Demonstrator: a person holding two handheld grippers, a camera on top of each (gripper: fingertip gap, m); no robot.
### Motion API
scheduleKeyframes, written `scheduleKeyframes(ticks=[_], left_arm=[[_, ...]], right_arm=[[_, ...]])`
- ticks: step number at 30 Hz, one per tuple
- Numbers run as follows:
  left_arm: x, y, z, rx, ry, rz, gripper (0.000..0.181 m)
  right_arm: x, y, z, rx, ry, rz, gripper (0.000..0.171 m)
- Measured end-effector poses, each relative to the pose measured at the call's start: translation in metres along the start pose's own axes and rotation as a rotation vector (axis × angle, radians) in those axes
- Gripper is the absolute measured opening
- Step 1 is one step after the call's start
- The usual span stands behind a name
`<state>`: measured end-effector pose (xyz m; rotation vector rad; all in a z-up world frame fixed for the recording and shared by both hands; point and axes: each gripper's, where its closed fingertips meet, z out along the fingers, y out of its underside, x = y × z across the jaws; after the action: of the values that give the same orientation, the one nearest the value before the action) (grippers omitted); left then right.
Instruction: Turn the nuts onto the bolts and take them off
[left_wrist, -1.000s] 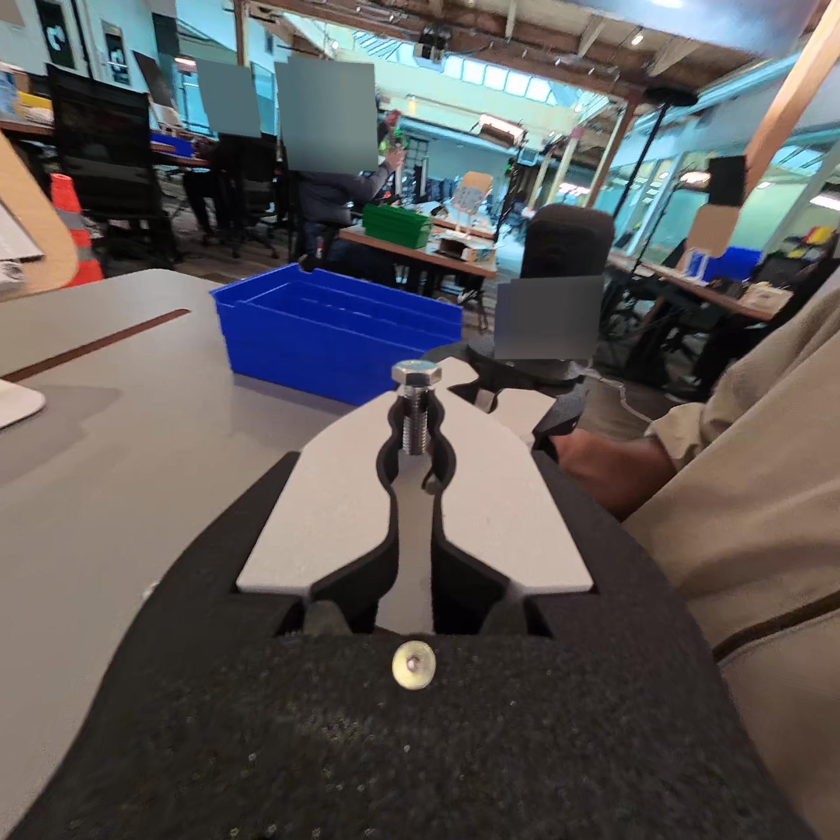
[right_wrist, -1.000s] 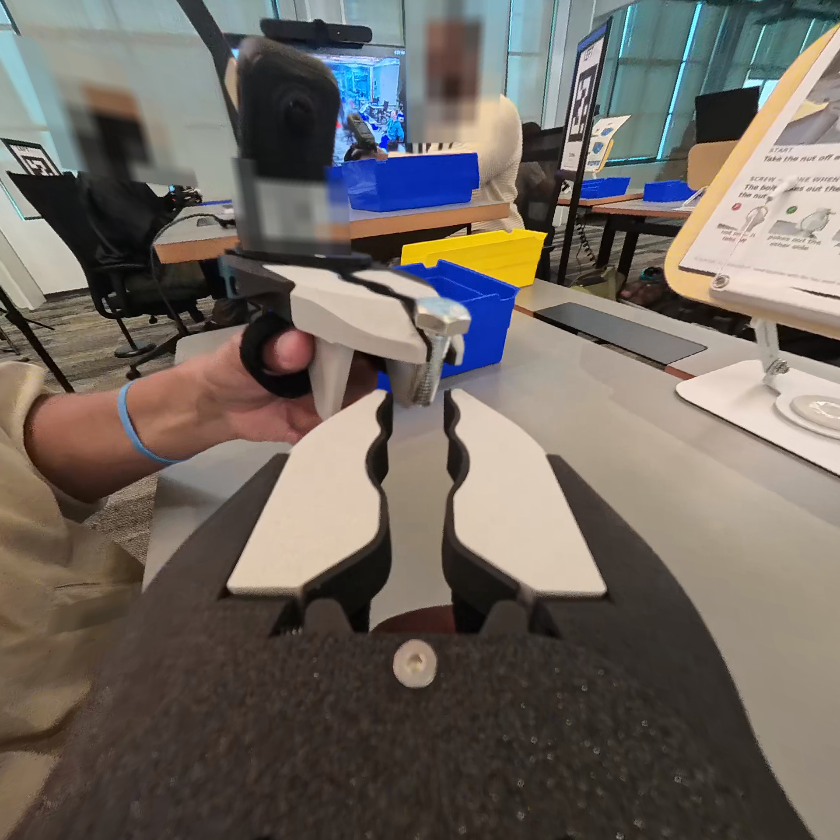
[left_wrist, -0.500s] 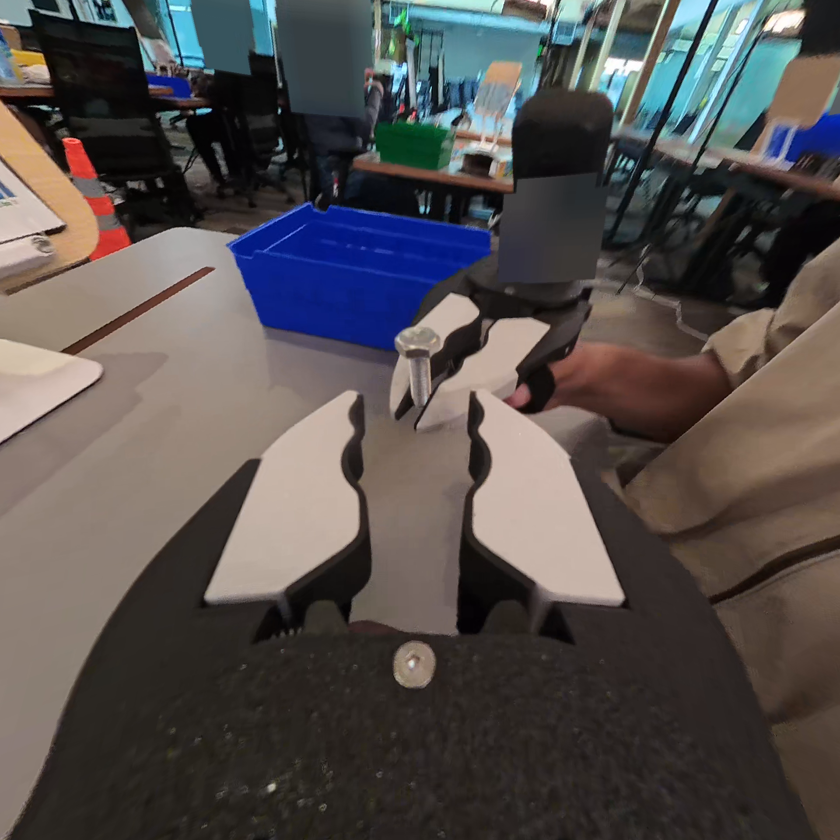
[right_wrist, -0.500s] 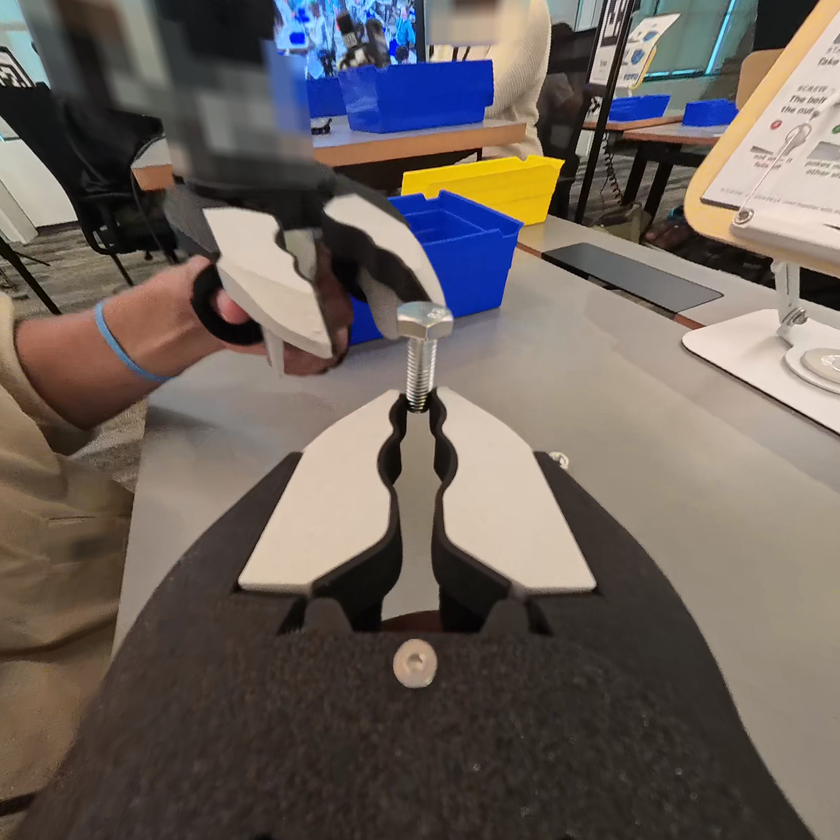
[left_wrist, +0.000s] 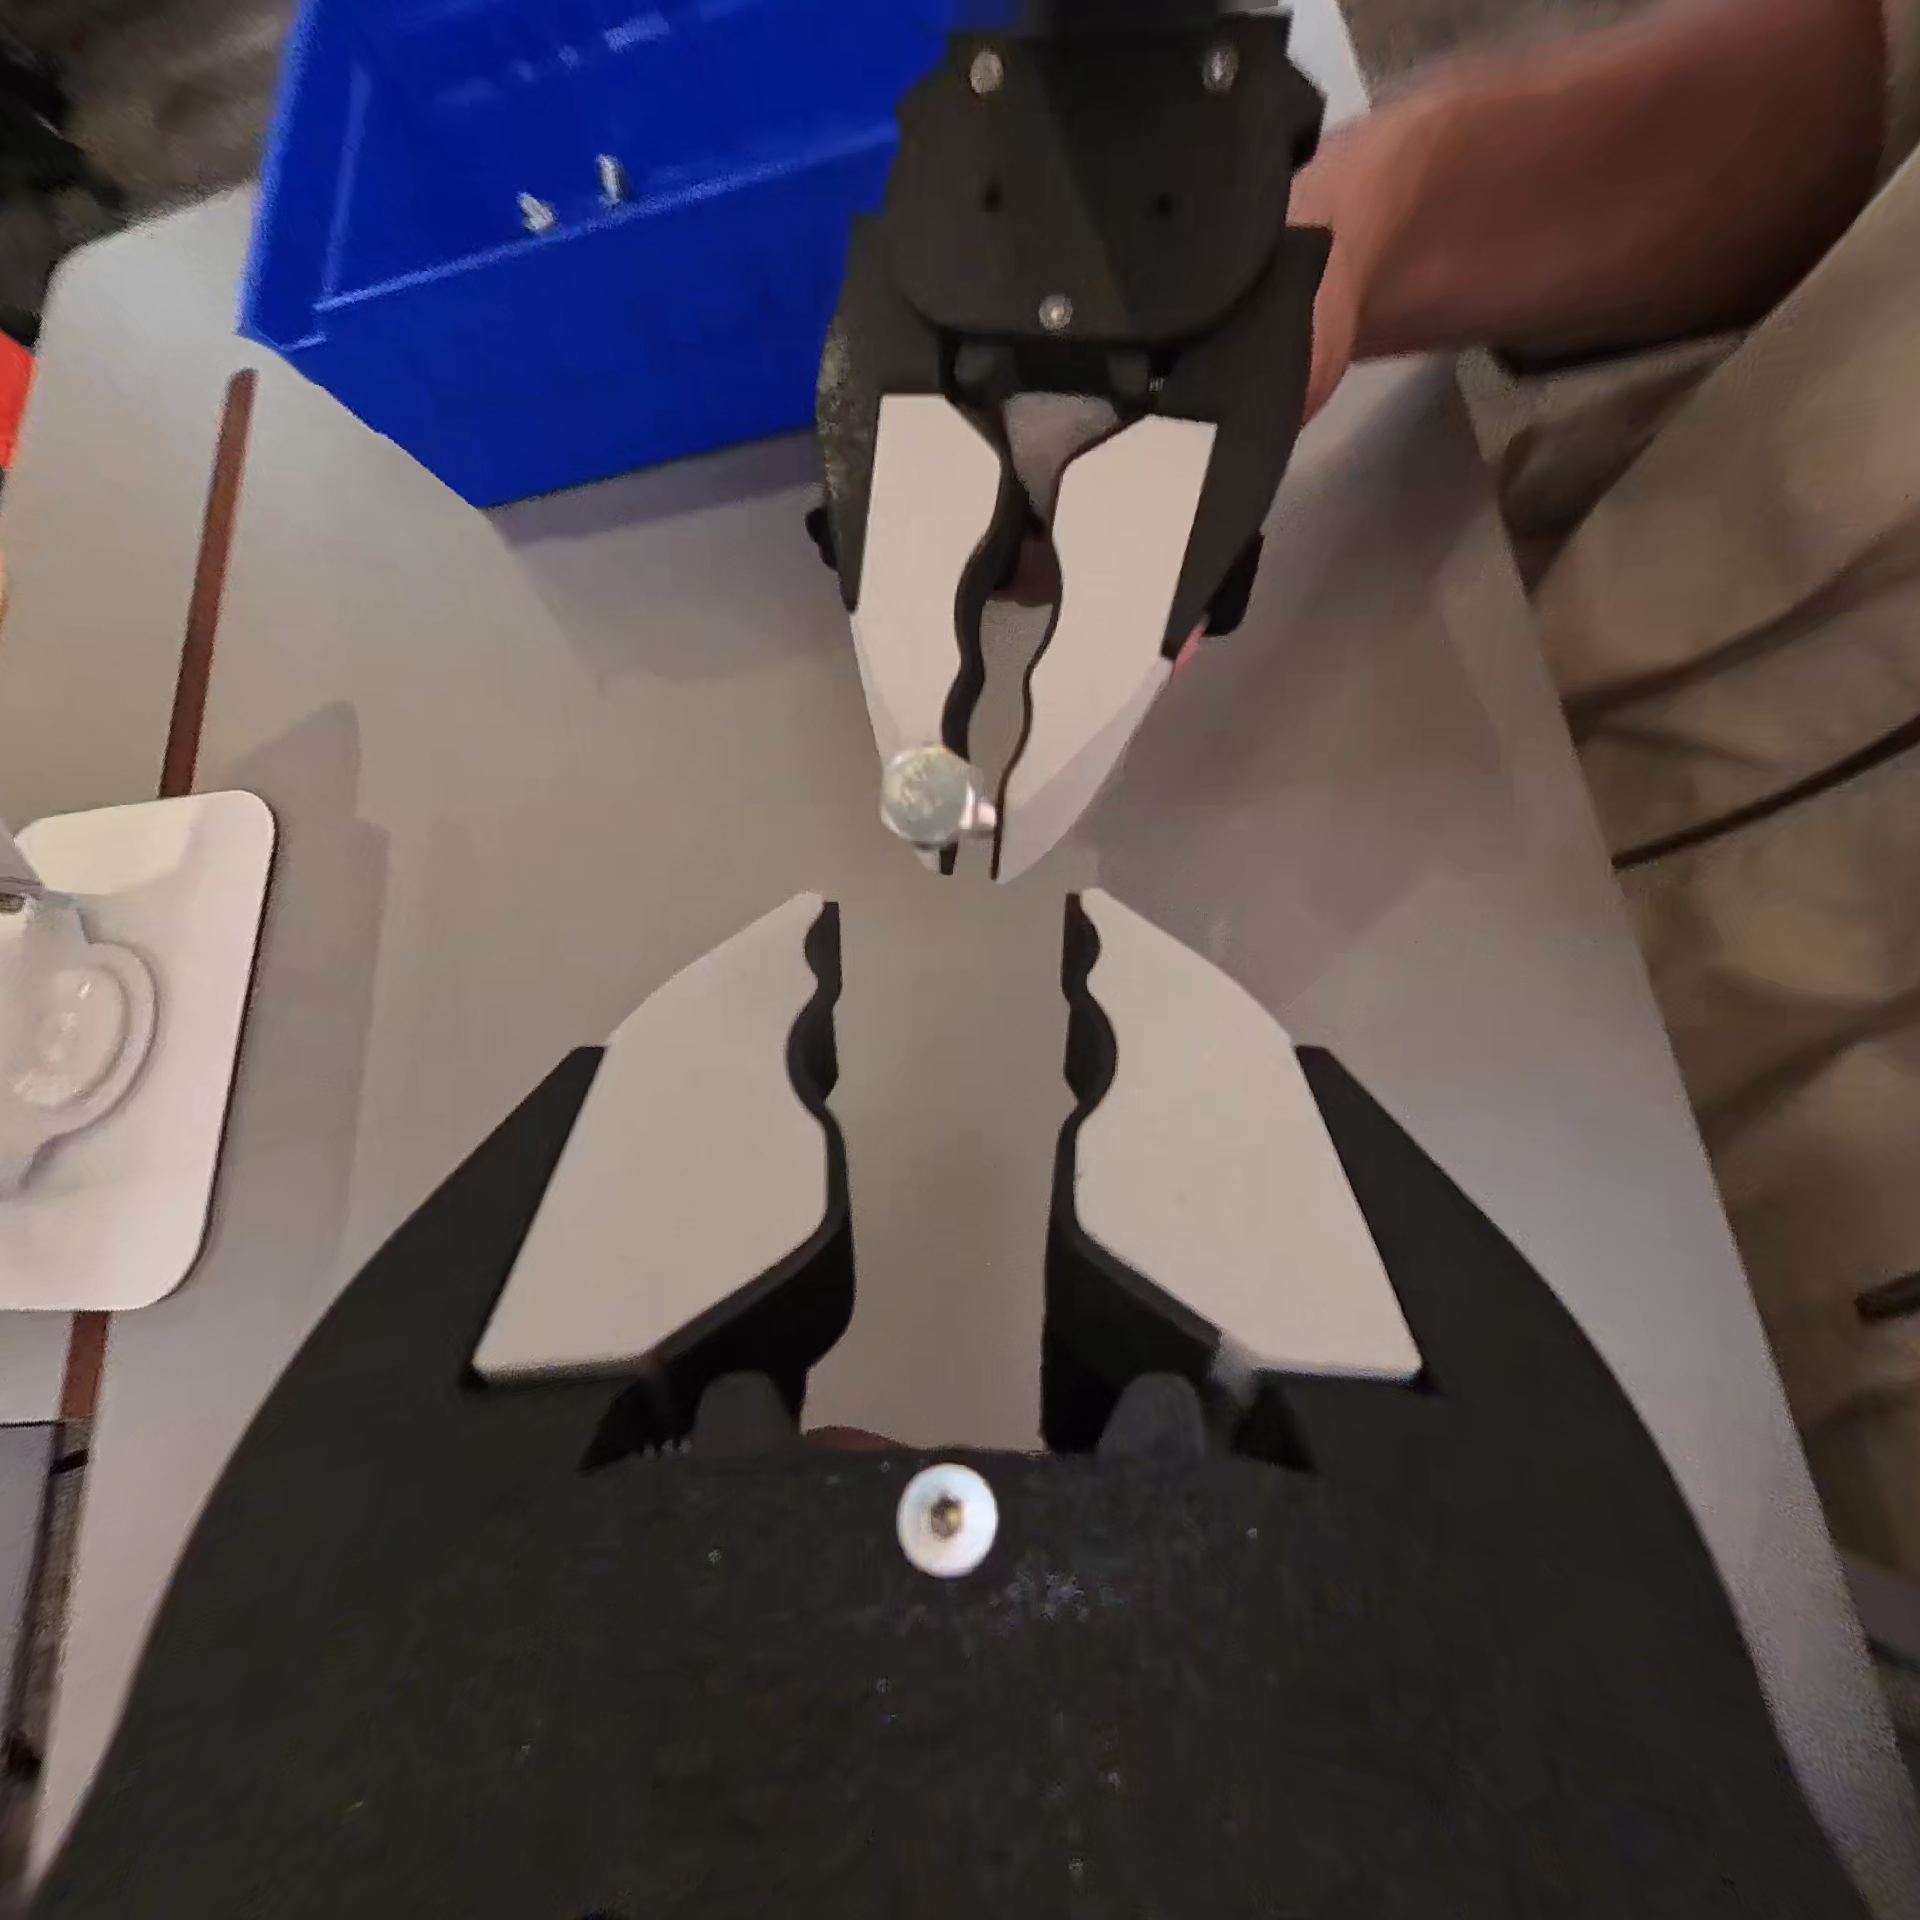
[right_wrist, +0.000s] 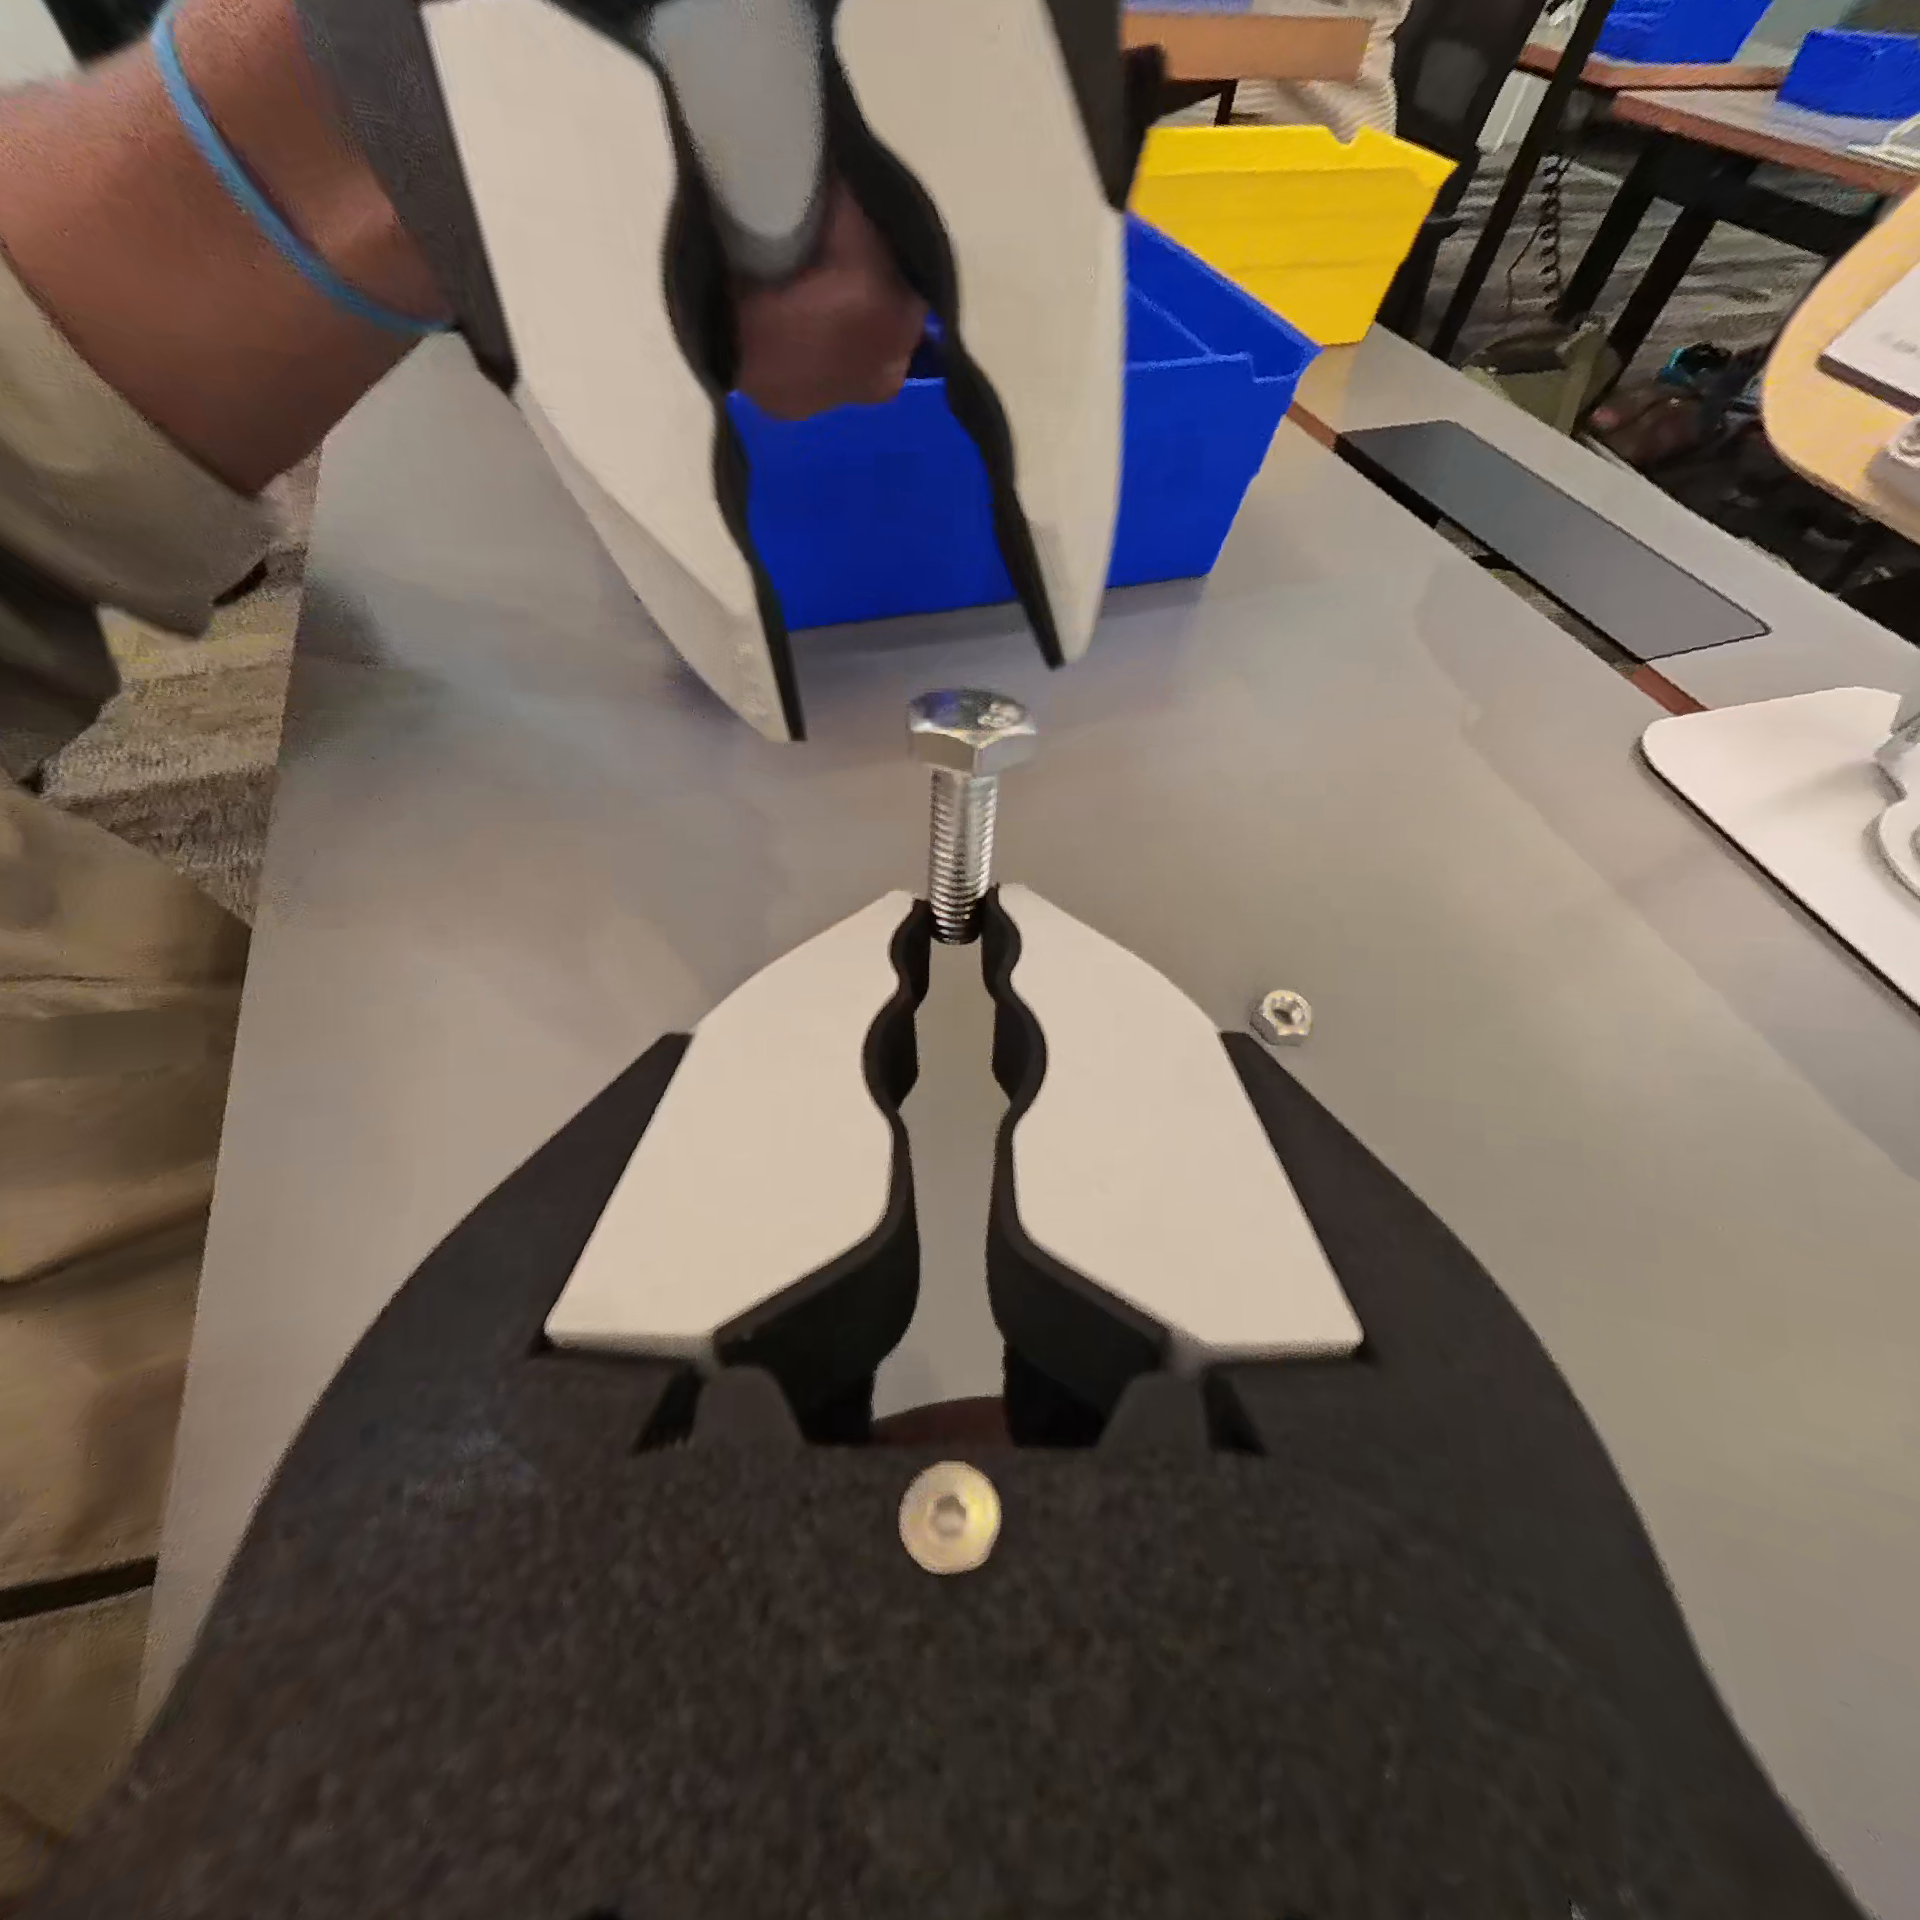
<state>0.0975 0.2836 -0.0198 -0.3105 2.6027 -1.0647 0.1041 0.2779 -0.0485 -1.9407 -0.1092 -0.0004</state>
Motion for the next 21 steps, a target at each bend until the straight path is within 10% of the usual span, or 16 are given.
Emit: scheduleKeyframes(ticks=[21], left_arm=[[-0.011,0.009,0.022,-0.161,0.147,0.072,0.018]], right_arm=[[0.011,0.01,0.011,-0.073,-0.018,-0.018,0.01]])
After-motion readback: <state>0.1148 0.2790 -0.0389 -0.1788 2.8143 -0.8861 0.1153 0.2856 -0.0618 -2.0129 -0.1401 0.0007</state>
